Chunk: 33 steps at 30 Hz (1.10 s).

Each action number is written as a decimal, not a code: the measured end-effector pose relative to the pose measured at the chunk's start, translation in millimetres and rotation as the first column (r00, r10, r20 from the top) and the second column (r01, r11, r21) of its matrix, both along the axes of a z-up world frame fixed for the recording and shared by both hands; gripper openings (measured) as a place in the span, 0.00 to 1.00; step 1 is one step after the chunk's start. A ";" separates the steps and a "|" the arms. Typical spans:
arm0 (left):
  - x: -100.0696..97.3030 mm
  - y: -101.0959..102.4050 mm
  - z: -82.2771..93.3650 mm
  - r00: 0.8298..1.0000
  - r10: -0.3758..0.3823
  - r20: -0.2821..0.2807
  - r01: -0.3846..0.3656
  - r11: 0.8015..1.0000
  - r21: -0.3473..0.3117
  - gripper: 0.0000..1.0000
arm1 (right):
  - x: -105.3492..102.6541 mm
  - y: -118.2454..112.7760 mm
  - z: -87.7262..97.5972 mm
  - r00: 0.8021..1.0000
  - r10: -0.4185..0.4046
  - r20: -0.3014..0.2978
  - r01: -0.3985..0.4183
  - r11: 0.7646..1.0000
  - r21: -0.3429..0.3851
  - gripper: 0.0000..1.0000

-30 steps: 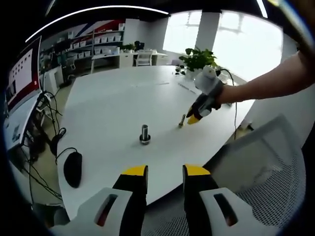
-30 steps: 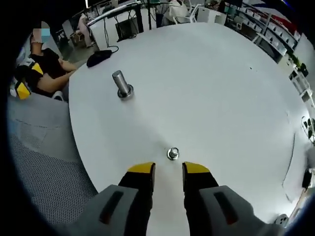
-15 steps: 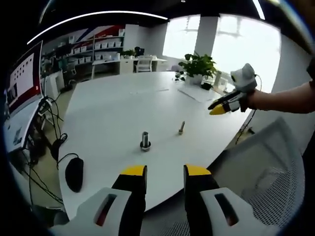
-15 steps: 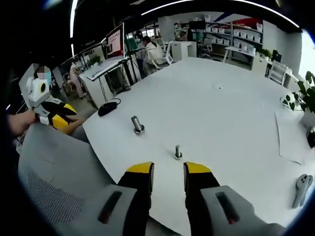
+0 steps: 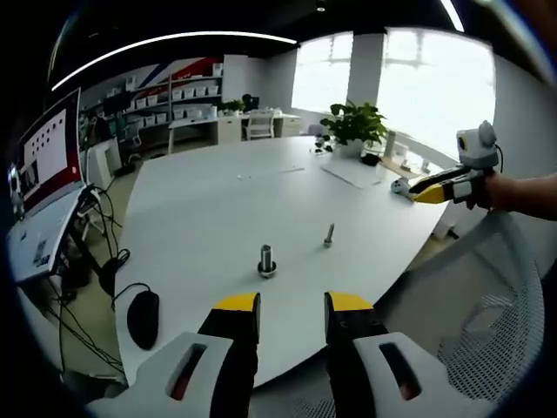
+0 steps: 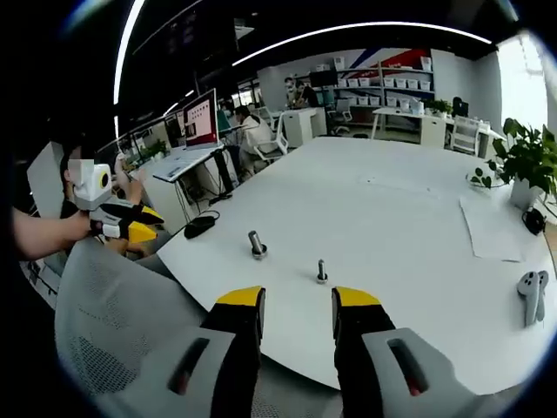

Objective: Place the washer onto the threaded stud by aligning its center hole with the stud, sliding it down to the base, and recovering from edge contact or off-axis alignment until the washer reaches the visible bottom stop.

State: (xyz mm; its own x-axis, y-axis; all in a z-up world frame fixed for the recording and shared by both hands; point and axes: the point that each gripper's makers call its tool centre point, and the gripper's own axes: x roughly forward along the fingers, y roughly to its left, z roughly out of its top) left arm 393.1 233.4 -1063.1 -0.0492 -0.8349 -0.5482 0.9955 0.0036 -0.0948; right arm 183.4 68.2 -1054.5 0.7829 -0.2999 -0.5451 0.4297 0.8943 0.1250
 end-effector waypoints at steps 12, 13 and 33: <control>4.1 0.7 2.8 0.999 0.014 0.037 -0.013 1.000 -0.014 0.27 | -4.8 -8.7 -9.5 0.999 -0.044 -0.006 0.044 0.999 -0.005 0.33; 3.4 0.4 4.5 0.999 0.017 0.035 -0.016 1.000 -0.019 0.27 | -4.8 -8.5 -10.9 0.999 -0.045 -0.011 0.045 0.999 0.001 0.33; 12.4 2.7 -2.3 0.999 0.051 0.002 -0.050 0.999 -0.012 0.27 | -8.7 -7.2 -18.9 0.997 -0.046 -0.061 0.045 0.999 -0.008 0.33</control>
State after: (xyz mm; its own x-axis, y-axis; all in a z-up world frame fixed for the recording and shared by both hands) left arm 405.5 236.1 -1065.4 -0.0056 -0.8428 -0.5382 0.9943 0.0528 -0.0930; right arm 174.7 61.0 -1073.4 0.7336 -0.3384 -0.5894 0.4764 0.8745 0.0909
